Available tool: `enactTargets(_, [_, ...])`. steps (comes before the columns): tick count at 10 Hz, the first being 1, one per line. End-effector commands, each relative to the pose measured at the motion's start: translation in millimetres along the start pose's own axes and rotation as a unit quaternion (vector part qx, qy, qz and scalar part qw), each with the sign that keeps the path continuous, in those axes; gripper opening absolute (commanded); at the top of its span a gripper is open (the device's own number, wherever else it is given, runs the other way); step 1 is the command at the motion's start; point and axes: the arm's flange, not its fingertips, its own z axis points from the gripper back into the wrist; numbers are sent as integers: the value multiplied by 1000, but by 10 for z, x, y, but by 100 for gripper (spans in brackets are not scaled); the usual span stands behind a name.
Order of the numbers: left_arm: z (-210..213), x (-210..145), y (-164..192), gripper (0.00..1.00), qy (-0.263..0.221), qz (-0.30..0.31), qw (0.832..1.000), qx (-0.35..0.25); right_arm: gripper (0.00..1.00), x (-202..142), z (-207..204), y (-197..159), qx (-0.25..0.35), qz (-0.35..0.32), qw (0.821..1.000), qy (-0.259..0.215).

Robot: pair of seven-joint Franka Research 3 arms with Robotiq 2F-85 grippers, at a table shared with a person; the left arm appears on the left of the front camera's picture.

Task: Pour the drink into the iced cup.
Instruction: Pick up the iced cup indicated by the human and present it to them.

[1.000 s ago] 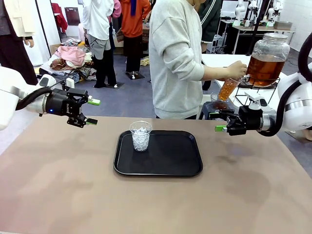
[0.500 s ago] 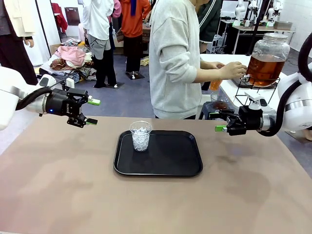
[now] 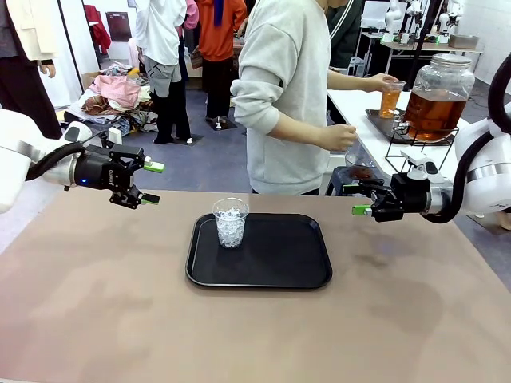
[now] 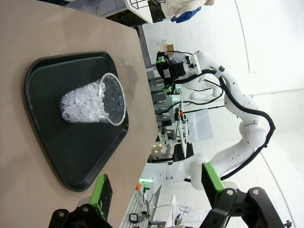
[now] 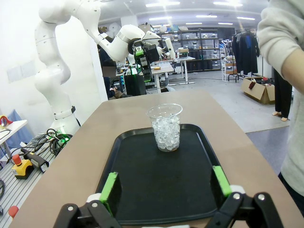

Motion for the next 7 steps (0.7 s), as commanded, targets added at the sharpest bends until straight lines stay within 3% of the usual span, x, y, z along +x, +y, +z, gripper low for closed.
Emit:
enactTargets(1, [7, -9, -6, 100, -1, 0, 1000, -1, 100, 35, -7, -27, 1, 5, 1000, 1])
enactTargets(7, [7, -9, -6, 100, -1, 0, 1000, -1, 100, 35, -7, -27, 1, 5, 1000, 1])
